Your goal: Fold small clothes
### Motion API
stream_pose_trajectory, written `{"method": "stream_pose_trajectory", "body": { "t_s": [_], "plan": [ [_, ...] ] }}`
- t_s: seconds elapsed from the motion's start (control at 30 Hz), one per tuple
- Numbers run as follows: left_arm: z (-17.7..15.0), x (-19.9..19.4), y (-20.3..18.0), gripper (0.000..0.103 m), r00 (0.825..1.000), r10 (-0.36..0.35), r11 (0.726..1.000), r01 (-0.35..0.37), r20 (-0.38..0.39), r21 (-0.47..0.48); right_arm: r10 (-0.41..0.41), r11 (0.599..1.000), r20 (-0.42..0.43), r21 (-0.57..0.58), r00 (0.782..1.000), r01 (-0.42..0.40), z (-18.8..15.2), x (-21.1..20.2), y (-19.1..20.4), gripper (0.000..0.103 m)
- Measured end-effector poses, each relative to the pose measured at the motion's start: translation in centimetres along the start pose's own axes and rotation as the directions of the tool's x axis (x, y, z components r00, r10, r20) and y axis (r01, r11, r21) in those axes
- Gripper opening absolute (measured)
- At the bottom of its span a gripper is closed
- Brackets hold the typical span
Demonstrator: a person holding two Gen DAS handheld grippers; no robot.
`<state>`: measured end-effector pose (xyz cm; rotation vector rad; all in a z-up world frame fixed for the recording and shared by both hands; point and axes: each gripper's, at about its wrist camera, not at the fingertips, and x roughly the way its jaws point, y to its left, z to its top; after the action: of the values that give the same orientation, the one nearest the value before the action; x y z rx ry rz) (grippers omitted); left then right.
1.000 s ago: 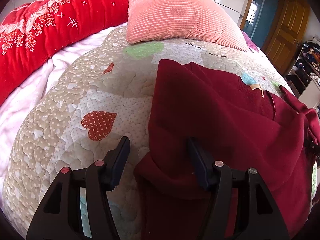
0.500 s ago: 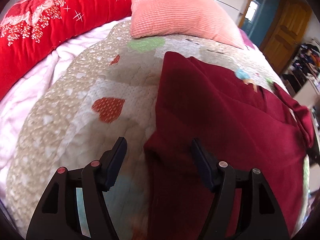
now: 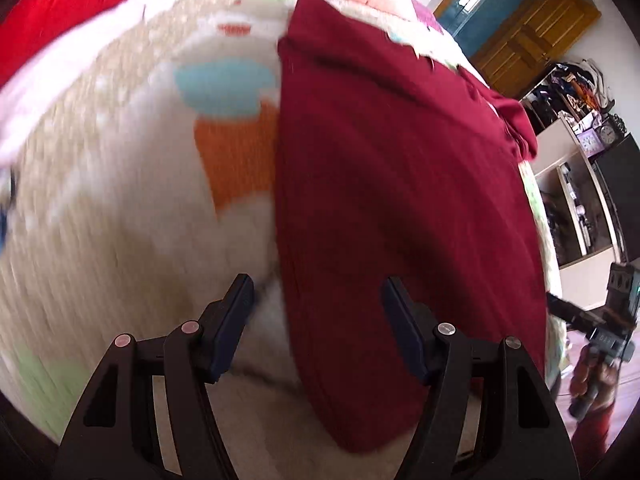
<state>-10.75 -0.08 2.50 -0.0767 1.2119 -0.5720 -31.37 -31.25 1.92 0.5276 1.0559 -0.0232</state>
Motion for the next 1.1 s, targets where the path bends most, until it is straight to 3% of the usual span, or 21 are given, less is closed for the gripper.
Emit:
{"method": "stream_pose_trajectory", "body": {
  "t_s": [0.13,0.23,0.27,0.33,0.37,0.4,0.43,0.53,0.6,0.87,0.97,1.1],
  "plan": [
    [-2.4,-0.2,-1.3,0.068,1.0,-0.021,1.0,0.021,-0.006,-0.014,0.017,1.0,-0.023,0.018,1.0,-0.017,-3.2,0.0,0.2,0.053],
    [-3.2,0.1,-1.8,0.082,0.998,-0.059,0.998,0.059,0.005,-0.029,0.076,0.996,0.019,0.053,0.997,-0.077,-4.6,0.1,0.2,0.053],
    [-3.2,0.4,-2.2,0.082,0.999,-0.042,0.999,0.042,0.007,-0.027,0.091,0.994,0.019,0.051,0.996,-0.092,-4.7,0.6,0.2,0.052],
    [-3.1,0.6,-2.8,0.082,1.0,-0.016,1.0,0.017,0.008,-0.022,0.092,0.995,0.033,0.031,0.995,-0.093,-4.5,1.0,0.5,0.034],
    [-3.0,0.6,-2.8,0.073,1.0,-0.014,1.0,0.014,0.01,-0.016,0.093,0.996,0.036,0.01,0.995,-0.094,-4.4,1.2,0.8,0.014],
    [-3.0,0.5,-2.9,0.061,1.0,-0.005,1.0,0.005,0.01,-0.007,0.087,0.996,0.048,-0.003,0.995,-0.087,-4.6,1.2,0.9,0.009],
    [-3.0,0.5,-3.0,0.039,1.0,0.008,1.0,-0.008,0.008,0.002,0.106,0.994,0.058,0.004,0.993,-0.106,-4.6,1.2,0.8,0.009],
    [-3.0,0.0,-2.1,0.007,1.0,-0.014,1.0,0.014,0.01,-0.012,0.134,0.991,0.066,0.017,0.989,-0.136,-4.5,1.0,0.7,0.009],
    [-3.3,-0.7,-1.5,0.007,0.999,-0.044,0.999,0.045,0.017,-0.023,0.143,0.99,0.077,0.003,0.987,-0.144,-4.5,0.4,0.9,0.008],
    [-5.5,-5.5,-1.4,0.006,0.996,-0.047,0.998,0.044,0.072,0.035,0.174,0.983,0.06,-0.076,0.983,-0.17,-4.6,-2.9,3.1,0.007],
    [-6.3,-6.2,0.4,0.005,0.998,-0.023,1.0,0.023,0.053,0.011,0.196,0.978,0.013,-0.07,0.981,-0.194,-5.5,-3.1,3.1,0.007],
    [-6.9,-4.1,1.8,0.006,1.0,0.019,1.0,-0.019,-0.004,-0.004,0.182,0.983,-0.095,-0.011,0.979,-0.184,-7.3,0.1,1.8,0.006]
  ]
}}
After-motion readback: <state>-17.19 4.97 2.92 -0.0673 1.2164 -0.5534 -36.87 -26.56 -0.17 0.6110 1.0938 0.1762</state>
